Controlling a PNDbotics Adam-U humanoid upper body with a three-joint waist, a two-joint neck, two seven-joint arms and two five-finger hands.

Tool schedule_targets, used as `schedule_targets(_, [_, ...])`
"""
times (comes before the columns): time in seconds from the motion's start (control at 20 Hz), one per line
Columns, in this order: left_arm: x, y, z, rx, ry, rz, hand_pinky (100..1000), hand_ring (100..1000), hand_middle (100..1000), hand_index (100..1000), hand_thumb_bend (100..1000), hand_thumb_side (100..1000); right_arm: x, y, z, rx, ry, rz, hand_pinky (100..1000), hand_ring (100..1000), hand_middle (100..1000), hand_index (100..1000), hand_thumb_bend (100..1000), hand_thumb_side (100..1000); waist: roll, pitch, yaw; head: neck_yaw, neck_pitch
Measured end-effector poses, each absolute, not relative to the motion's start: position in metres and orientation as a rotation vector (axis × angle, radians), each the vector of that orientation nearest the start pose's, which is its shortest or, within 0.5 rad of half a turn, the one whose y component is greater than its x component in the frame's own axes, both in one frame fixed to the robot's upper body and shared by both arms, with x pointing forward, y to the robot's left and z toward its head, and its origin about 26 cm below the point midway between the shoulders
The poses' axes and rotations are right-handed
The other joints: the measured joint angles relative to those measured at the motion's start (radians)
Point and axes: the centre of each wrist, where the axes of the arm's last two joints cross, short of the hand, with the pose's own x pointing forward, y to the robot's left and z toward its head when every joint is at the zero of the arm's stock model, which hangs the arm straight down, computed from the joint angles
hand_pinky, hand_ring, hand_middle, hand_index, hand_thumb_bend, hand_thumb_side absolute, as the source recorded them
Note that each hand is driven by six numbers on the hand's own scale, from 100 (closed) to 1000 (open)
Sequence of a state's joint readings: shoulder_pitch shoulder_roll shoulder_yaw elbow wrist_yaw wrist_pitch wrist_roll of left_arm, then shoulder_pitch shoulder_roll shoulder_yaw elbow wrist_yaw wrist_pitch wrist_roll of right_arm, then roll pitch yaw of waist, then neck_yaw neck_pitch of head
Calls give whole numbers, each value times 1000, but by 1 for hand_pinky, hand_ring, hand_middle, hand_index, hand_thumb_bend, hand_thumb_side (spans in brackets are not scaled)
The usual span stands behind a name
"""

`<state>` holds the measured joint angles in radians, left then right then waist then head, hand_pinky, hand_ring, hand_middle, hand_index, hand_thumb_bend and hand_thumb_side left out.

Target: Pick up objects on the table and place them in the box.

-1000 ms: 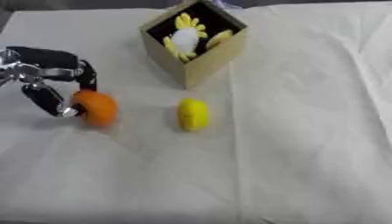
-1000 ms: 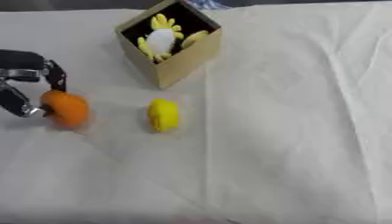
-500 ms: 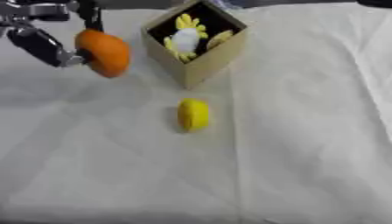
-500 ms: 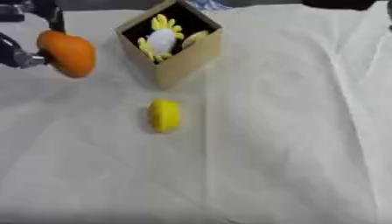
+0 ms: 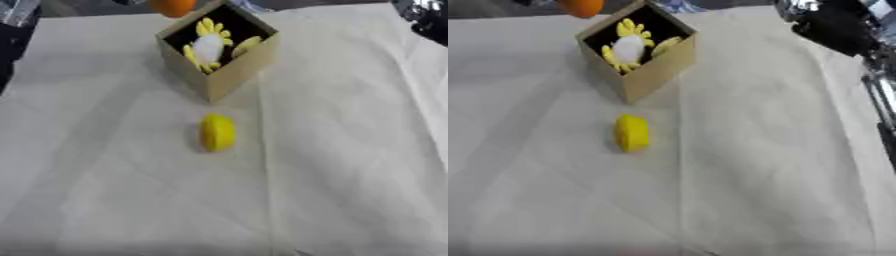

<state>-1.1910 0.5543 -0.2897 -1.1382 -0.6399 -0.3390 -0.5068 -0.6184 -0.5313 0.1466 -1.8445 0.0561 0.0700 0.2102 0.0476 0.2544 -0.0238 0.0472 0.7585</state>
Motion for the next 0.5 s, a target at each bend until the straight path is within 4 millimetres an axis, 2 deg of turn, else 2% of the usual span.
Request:
schedule_targets(0.25, [482,213,330,-1241,2405,2428,747,646,594,664,233,100,336,-236,271,-190,-2217,917,921,896,649,820,100,656,-1,5,-22,17,-6])
schedule_targets(0.5, [503,213,293,-1337,2385,2499,760,664,612,690,252,100,332,-235,273,-148,-2242,894,922,895,647,818,100,651,-4,10,-38,27,-16])
